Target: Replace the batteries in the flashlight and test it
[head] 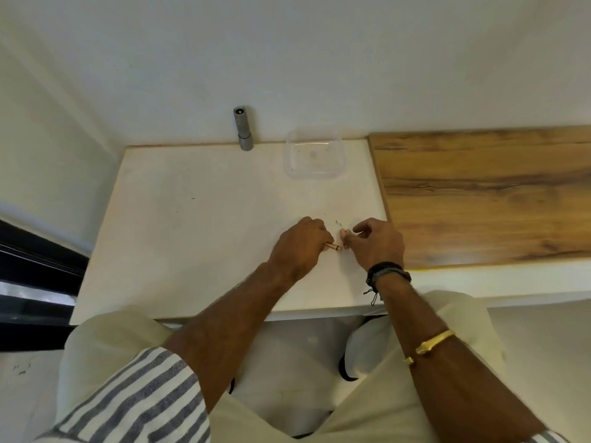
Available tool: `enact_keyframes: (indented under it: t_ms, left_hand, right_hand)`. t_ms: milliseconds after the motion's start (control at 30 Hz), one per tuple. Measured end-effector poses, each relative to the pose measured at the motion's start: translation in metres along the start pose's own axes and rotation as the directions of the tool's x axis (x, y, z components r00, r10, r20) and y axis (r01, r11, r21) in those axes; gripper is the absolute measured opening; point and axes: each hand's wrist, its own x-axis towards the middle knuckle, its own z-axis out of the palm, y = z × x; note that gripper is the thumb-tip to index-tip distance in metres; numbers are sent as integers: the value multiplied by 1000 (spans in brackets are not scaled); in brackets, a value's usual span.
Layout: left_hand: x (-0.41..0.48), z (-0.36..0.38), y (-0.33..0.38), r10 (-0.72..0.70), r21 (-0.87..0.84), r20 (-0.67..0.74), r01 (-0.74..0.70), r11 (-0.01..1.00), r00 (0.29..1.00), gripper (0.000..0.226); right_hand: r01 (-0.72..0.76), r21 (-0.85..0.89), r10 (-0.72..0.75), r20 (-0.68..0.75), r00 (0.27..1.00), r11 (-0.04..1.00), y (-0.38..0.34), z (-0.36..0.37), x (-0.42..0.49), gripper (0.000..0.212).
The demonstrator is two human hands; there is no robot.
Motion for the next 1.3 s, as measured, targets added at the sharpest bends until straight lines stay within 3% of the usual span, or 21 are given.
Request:
enact_keyframes:
  t_ms: [133, 300, 633, 967, 1133, 1300]
  left_hand:
    - [-4, -1, -5, -14, -10, -26, 13, 1000, 1000, 24]
    - [-13, -1, -13, -54, -44, -74, 50, 998, 996, 22]
    - [-12, 3, -23, -119, -64, -124, 111, 992, 985, 22]
    - [49, -58, -44, -159, -32, -401, 159, 987, 902, 16]
    - [103, -81, -63, -247, -36, -366, 251, 967, 897, 17]
    - [134, -87, -73, -327, 4, -277, 342, 940, 903, 9]
  right_hand:
    - [-15, -146, 23, 52, 998, 989, -5, 4, -2, 39]
    - [-2, -183, 25, 122, 992, 983, -11, 1, -1, 25]
    - [171, -318, -134, 135, 982, 933, -17, 4, -1, 11]
    - [398, -114, -386, 116, 915, 910, -91, -6, 70, 11]
    - [455, -251, -431, 146, 891, 855, -128, 0, 127, 11]
    - [443, -462, -387, 216, 896, 768, -141, 19, 157, 16]
